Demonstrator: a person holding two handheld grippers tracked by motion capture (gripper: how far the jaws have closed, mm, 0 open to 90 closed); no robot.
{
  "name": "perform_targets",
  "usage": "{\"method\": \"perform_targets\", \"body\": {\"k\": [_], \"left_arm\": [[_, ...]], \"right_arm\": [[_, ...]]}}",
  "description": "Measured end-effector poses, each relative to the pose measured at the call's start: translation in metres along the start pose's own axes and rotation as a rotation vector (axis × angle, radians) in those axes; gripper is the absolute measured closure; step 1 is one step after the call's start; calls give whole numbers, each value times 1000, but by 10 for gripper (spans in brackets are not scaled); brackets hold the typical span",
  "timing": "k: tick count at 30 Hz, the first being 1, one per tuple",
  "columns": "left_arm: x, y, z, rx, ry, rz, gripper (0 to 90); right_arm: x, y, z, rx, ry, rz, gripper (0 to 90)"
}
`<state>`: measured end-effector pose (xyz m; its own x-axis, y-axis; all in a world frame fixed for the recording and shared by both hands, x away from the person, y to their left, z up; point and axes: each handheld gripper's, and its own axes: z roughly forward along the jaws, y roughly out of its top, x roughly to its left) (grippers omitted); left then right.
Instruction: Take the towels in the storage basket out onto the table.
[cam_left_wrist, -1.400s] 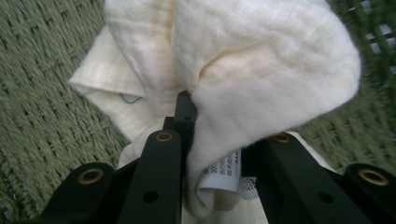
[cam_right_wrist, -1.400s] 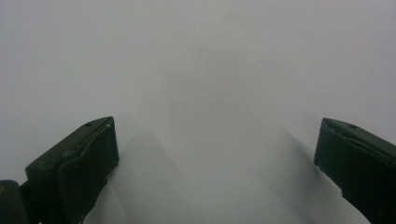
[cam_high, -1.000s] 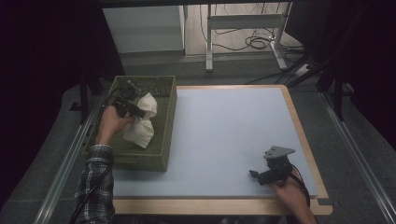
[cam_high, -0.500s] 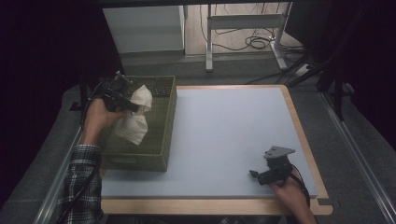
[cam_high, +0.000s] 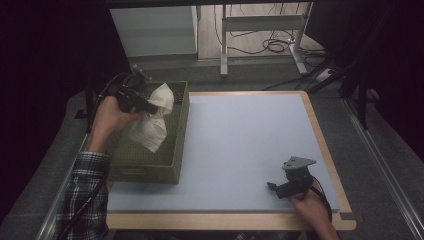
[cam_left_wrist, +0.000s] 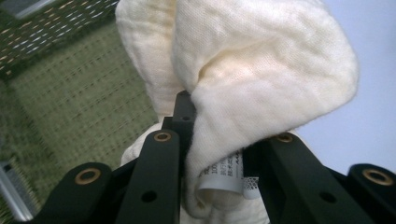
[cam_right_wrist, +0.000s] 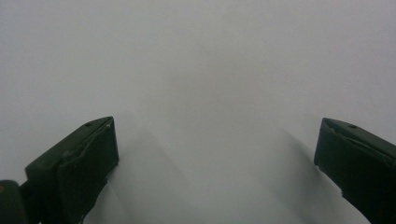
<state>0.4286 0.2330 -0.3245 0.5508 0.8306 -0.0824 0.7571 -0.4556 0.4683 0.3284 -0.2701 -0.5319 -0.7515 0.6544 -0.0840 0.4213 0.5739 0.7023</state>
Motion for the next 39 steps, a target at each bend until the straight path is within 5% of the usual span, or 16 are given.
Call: {"method": "perform_targets", "body": {"k": [19,39], "left_arm": [[-50,44,6,-5,-53,99,740],[-124,84,65,12,-137,239,738]], "right_arm": [[0,0,0,0,1,-4,0],[0,0,0,1,4,-2,1]]}}
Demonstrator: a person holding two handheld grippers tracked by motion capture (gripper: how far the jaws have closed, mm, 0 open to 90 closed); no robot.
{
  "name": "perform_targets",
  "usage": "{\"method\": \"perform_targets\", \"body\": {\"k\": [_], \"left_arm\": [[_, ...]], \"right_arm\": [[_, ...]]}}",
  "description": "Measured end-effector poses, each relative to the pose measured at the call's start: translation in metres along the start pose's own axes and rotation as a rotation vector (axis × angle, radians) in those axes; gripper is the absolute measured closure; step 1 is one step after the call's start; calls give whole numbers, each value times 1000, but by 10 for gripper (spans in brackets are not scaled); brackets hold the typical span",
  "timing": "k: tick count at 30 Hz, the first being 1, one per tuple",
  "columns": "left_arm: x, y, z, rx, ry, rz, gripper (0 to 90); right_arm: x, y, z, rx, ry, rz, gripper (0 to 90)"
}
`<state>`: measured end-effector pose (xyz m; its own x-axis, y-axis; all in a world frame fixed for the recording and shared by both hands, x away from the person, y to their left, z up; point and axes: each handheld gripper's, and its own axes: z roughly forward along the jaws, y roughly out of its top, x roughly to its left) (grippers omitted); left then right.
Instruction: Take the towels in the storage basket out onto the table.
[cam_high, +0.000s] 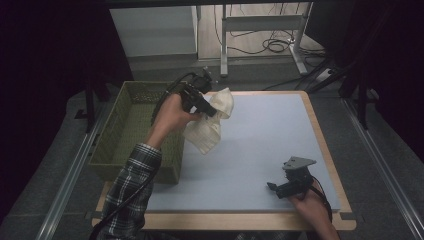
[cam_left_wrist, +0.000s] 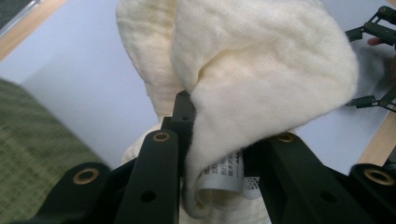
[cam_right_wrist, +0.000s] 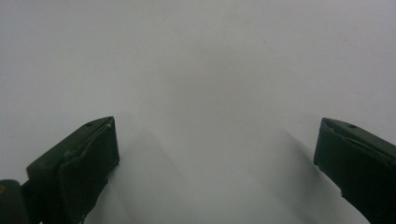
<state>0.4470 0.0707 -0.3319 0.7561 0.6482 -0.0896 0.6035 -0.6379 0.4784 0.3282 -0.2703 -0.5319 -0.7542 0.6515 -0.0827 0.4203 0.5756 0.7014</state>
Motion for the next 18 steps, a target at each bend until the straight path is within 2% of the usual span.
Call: {"method": "perform_targets", "body": {"k": [8,18], "left_arm": [[-17,4,34,8,-25,31,730],[-38,0,86,7,-50,32,729]], "right_arm": [[0,0,0,-2,-1,-1,1],[0,0,0,-1,-2,0,1]]}}
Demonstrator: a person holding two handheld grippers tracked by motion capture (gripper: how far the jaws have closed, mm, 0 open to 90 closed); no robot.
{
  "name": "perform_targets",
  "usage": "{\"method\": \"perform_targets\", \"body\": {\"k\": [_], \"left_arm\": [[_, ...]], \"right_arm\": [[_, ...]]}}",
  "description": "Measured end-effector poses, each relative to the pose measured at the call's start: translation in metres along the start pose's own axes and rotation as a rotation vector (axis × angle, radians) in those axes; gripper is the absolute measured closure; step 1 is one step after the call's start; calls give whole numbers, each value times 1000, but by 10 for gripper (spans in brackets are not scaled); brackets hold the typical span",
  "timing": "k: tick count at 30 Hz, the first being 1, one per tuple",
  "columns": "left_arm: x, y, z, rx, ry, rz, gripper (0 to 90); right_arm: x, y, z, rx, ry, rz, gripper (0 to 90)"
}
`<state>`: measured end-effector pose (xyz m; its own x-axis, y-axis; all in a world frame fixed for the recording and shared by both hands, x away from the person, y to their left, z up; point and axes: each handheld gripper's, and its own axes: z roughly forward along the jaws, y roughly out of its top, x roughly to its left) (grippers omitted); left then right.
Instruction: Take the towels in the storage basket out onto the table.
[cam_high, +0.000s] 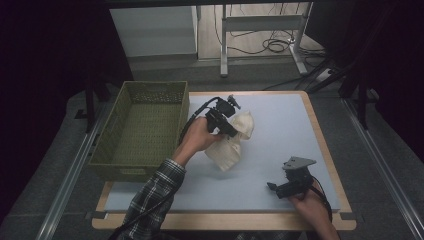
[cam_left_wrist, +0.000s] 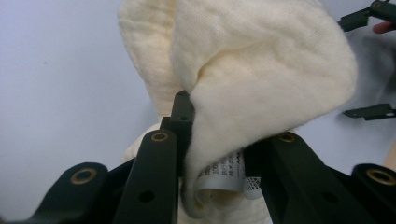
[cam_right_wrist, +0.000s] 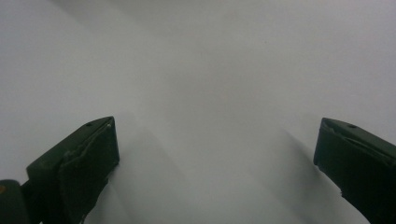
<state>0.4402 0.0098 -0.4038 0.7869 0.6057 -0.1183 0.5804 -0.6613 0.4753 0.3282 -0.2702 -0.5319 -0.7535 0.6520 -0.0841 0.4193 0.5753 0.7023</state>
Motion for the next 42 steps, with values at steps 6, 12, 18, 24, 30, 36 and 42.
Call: {"method": "perform_targets", "body": {"k": [6,12,18,24,30,36,42], "left_arm": [[-10,-3,29,-15,-9,2,725],[-19,-7,52,-31,-21,18,704],[-25,-13,71,-66,-42,10,630],[-29,-19,75,-145,-114,9,330],[-41,-31,62,-184,-97,44,195],[-48,-51,53,-230,-62,50,184],[-54,-85,58,-263,-15,39,236]], "right_arm": [[0,0,0,-2,0,-1,2],[0,0,0,-2,0,-1,2],[0,0,0,-1,1,2,2],[0,0,0,0,0,0,3],[0,0,0,1,3,-1,7],[-1,0,0,3,9,4,8],[-3,0,-1,1,38,13,48]]}}
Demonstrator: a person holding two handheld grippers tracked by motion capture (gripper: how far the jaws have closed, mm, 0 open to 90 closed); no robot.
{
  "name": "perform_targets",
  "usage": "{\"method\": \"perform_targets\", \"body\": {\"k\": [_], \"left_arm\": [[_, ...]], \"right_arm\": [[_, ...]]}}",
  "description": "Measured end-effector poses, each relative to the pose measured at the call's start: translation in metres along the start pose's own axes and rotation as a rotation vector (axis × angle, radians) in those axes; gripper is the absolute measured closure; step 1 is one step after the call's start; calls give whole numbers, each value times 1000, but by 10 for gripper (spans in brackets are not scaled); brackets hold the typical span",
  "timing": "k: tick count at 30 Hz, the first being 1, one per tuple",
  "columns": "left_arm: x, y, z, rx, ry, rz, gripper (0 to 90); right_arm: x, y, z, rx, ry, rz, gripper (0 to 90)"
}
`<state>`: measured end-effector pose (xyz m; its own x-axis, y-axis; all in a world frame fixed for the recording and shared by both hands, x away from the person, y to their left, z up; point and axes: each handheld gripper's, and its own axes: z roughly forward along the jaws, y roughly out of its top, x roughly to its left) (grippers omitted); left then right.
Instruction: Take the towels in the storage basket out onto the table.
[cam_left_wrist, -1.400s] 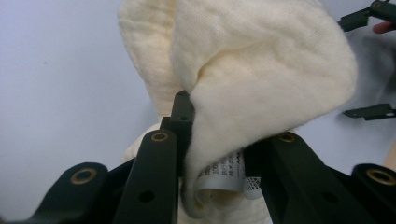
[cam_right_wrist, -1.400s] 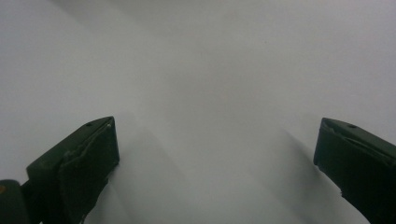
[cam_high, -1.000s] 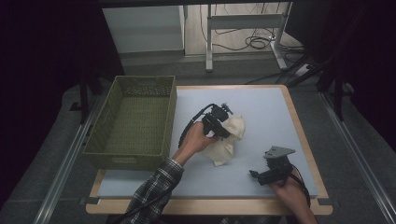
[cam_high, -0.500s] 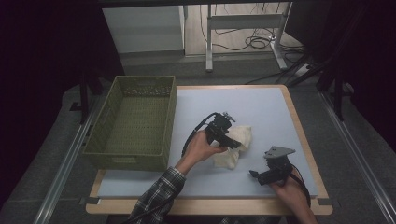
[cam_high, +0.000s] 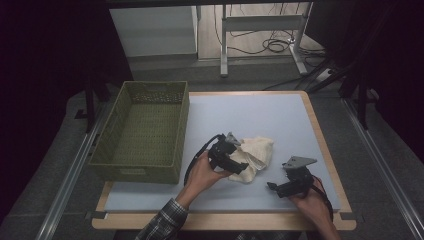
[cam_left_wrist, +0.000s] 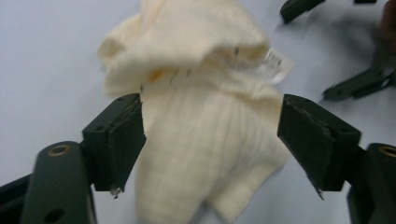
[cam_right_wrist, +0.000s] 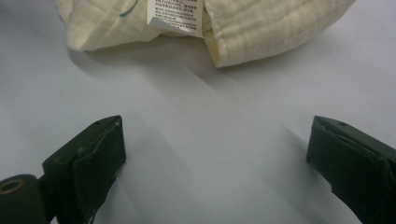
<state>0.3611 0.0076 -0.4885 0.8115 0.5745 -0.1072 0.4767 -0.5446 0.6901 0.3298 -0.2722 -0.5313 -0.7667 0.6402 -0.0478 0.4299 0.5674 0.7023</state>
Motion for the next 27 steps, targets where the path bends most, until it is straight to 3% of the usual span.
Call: {"method": "perform_targets", "body": {"k": [7,12,16,18,27], "left_arm": [[-4,-33,0,-36,72,8,317],[3,-45,7,-41,46,-26,203],[6,-52,17,-25,93,6,139],[9,-55,20,-39,77,-2,98],[7,-56,21,-42,88,0,92]], "right_arm": [[0,0,-2,-15,19,-12,120],[0,-1,-3,-30,16,-1,197],[-1,-1,-4,-39,12,9,267],[-2,-2,-6,-42,12,15,313],[-13,1,-17,-50,70,62,501]]}}
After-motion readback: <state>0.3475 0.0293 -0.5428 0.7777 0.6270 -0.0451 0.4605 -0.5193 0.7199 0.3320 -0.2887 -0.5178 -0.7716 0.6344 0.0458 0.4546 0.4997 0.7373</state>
